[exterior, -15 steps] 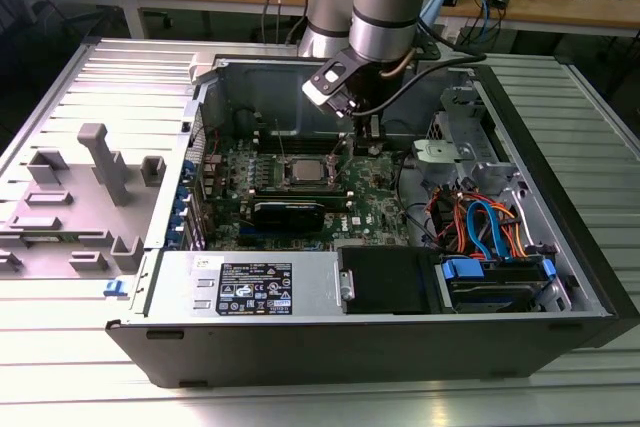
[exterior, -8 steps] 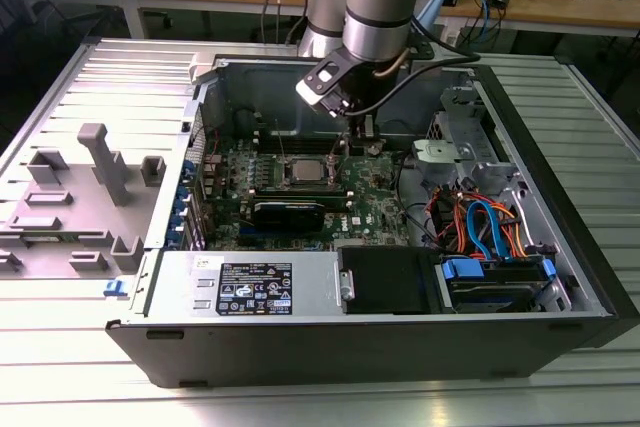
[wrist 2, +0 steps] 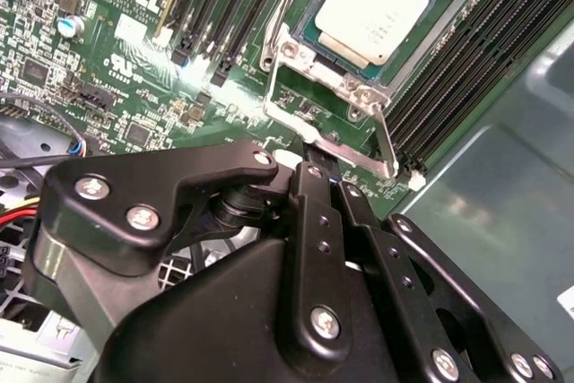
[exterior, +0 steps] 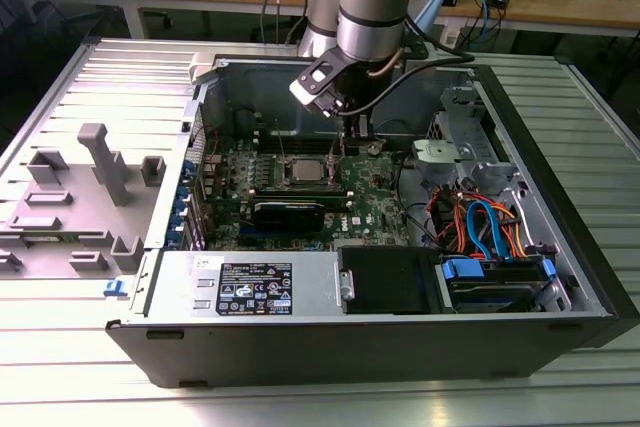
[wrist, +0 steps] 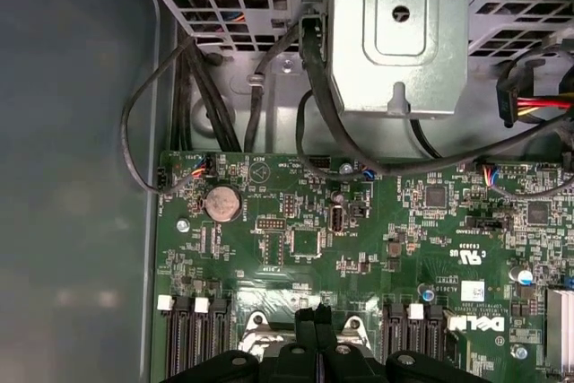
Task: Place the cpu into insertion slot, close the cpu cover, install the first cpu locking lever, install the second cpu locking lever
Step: 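Close the cpu cover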
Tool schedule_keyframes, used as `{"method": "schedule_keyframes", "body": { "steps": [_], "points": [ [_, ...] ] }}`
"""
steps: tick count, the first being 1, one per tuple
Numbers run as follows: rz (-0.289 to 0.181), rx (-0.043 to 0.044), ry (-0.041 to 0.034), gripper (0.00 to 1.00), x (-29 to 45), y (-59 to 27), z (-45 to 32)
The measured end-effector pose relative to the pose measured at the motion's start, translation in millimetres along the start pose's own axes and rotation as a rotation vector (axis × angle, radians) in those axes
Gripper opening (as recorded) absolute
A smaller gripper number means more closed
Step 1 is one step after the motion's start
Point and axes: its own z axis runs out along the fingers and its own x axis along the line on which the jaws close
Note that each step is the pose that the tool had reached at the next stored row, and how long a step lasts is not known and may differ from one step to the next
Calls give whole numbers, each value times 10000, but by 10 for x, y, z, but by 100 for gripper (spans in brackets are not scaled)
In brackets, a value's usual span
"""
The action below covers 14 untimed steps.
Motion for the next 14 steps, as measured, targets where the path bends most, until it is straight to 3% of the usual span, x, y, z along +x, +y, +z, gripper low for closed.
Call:
{"method": "schedule_keyframes", "body": {
  "steps": [14],
  "points": [
    [0,0,0,11,5,-131,-1]
  ]
}}
